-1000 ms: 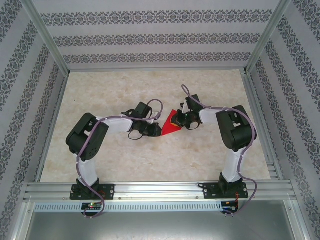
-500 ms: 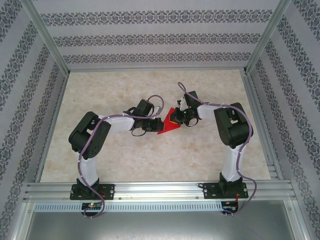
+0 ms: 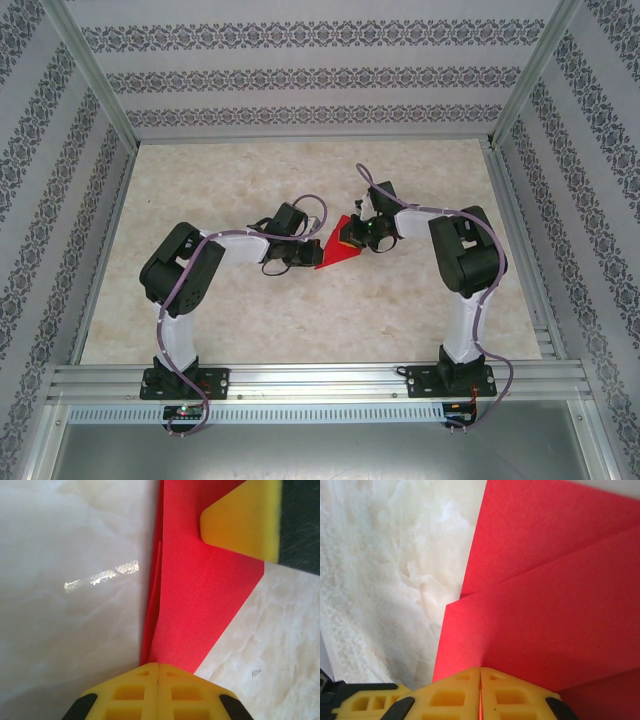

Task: Fold a paper plane with a square sheet of paper (pick it up from the middle)
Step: Fourth fold the wing at the center of the table.

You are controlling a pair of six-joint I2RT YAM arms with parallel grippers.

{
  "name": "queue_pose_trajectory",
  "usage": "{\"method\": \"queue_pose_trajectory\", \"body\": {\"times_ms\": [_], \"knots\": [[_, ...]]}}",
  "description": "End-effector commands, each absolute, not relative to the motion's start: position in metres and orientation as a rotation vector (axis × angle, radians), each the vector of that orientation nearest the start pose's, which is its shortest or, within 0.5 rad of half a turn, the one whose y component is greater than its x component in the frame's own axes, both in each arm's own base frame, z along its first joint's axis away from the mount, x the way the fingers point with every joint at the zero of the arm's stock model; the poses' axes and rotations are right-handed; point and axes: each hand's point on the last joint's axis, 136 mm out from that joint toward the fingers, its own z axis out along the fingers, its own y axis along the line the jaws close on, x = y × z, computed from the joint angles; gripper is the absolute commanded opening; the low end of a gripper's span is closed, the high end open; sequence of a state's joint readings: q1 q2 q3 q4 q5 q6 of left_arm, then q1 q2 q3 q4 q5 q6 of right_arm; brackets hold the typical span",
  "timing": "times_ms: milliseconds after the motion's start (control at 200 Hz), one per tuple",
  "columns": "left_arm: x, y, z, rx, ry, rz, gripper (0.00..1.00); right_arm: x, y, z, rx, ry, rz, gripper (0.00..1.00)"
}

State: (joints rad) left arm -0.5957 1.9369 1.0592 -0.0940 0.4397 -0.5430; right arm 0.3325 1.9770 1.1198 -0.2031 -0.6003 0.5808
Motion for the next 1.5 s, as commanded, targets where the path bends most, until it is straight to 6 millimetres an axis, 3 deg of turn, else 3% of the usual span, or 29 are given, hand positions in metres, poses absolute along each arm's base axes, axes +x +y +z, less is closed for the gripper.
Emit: {"method": "queue_pose_trajectory", "body": {"times_ms": [0,130,380,934,1069,1494], "knots": [[0.314,-0.294,-0.008,0.252,2.804,-0.877,0.0,0.39,0.236,0.057,0.161,2.635,1.071,0.11],[0.314,-0.294,-0.009,0.257,2.811,-0.869,0.0,0.379,0.247,0.062,0.227,2.588,1.104,0.11],[0.314,-0.294,-0.011,0.255,2.826,-0.858,0.0,0.353,0.276,0.043,0.256,2.636,1.098,0.07],[0.314,-0.293,-0.013,0.203,2.838,-0.858,0.0,0.34,0.271,0.005,0.362,2.713,1.058,0.05],[0.311,-0.29,-0.015,0.198,2.862,-0.838,0.0,0.344,0.256,-0.004,0.398,2.73,0.995,0.05],[0.289,-0.271,-0.034,0.173,3.02,-0.716,0.0,0.387,0.198,-0.01,0.428,2.701,0.895,0.05]]}}
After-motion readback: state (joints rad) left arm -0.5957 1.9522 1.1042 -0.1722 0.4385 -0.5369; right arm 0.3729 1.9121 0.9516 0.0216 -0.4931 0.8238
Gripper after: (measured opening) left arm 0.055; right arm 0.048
